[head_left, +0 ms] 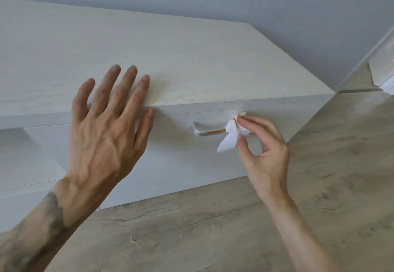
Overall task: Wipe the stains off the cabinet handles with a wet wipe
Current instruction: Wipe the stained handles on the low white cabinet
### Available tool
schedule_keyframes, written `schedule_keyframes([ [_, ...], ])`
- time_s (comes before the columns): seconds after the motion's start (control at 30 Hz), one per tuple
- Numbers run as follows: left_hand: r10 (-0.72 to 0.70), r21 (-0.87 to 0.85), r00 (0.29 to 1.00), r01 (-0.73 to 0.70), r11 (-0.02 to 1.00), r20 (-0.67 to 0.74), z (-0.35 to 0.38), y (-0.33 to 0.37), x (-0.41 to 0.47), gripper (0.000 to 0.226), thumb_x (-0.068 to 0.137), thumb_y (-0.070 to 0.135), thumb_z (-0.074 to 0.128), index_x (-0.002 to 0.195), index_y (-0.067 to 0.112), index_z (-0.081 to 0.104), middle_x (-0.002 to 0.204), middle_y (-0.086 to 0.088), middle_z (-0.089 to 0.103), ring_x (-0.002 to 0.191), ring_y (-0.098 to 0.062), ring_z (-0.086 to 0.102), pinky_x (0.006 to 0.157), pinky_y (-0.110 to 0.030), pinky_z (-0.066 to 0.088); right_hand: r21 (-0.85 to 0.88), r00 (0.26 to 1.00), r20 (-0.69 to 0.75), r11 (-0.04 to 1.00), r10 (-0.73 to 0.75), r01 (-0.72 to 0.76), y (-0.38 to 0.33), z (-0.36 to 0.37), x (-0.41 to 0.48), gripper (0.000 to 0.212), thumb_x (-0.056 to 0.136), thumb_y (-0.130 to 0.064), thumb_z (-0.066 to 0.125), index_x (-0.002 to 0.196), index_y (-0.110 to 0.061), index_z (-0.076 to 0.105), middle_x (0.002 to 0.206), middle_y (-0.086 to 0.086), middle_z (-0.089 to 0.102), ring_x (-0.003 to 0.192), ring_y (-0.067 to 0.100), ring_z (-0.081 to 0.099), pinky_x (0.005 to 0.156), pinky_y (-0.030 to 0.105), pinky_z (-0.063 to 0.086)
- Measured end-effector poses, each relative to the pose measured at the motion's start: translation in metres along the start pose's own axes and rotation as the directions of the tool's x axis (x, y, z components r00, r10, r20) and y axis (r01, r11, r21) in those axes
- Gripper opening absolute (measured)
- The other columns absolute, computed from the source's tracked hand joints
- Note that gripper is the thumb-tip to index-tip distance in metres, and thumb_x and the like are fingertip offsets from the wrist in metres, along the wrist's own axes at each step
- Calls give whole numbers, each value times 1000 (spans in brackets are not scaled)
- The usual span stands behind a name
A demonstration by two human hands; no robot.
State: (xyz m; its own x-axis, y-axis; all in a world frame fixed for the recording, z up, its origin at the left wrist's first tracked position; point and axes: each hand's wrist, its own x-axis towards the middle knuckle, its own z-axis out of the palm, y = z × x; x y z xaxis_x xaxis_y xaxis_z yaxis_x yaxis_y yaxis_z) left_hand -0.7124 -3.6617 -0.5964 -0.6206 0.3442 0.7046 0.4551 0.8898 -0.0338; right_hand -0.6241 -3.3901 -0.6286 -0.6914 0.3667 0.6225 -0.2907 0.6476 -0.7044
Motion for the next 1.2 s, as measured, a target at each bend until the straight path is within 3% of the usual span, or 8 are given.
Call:
schedule_keyframes([
  [0.13, 15, -11, 999, -16, 1000, -38, 6, -2, -1, 51, 115, 39, 36, 159, 14, 43, 167, -6, 40, 158, -27, 30, 123, -51, 23, -81, 995, -19, 992, -96, 95, 14, -2, -2, 29, 89, -4, 82, 117, -9, 79, 118, -1, 72, 114, 22, 69, 102, 23, 51],
  [0.23, 32, -34, 999, -33, 999, -39, 9, -3, 0, 52, 115, 39, 36, 159, 13, 42, 167, -6, 39, 158, -28, 29, 119, -55, 28, -131, 983, -5, 975, -183, 181, 20, -5, 3, 27, 88, -1, 81, 114, -5, 79, 114, 2, 73, 108, 23, 71, 99, 19, 52],
  [0.53, 63, -110, 996, -69, 992, -59, 22, -10, -1, 53, 114, 37, 36, 161, 13, 37, 171, -6, 30, 159, -29, 25, 117, -67, 34, -174, 931, 26, 916, -363, 362, 13, 13, 2, 17, 90, 1, 81, 107, -4, 82, 105, 6, 76, 100, 21, 69, 91, 22, 54],
  [0.7, 37, -169, 997, -48, 984, -64, 26, -9, -1, 53, 113, 37, 35, 162, 16, 37, 172, -3, 26, 160, -27, 20, 115, -70, 36, -189, 954, -53, 941, -295, 280, 22, 3, 1, 20, 88, 7, 80, 105, -2, 81, 105, 4, 74, 101, 26, 71, 92, 23, 54],
  [0.87, 38, -196, 998, -48, 979, -57, 27, -8, -1, 53, 113, 38, 35, 161, 15, 39, 172, -4, 27, 160, -27, 22, 114, -70, 36, -173, 936, -14, 923, -350, 343, 16, 16, -2, 17, 91, 5, 78, 107, -2, 81, 104, 5, 75, 100, 23, 71, 92, 23, 54],
  [1.03, 30, -191, 998, -39, 981, -50, 24, -6, -2, 53, 113, 39, 34, 161, 15, 39, 171, -4, 28, 159, -28, 23, 113, -69, 37, -155, 957, -75, 951, -281, 268, 15, 18, -6, 19, 89, 7, 78, 106, -2, 81, 103, 4, 74, 101, 25, 72, 93, 21, 53],
  [1.2, 26, -200, 998, -36, 979, -49, 24, -5, -1, 53, 113, 39, 33, 161, 16, 39, 172, -4, 28, 160, -26, 22, 114, -69, 37, -100, 959, -44, 957, -278, 273, 11, 20, -4, 20, 89, 7, 79, 106, -2, 81, 102, 5, 73, 99, 23, 73, 91, 24, 56],
])
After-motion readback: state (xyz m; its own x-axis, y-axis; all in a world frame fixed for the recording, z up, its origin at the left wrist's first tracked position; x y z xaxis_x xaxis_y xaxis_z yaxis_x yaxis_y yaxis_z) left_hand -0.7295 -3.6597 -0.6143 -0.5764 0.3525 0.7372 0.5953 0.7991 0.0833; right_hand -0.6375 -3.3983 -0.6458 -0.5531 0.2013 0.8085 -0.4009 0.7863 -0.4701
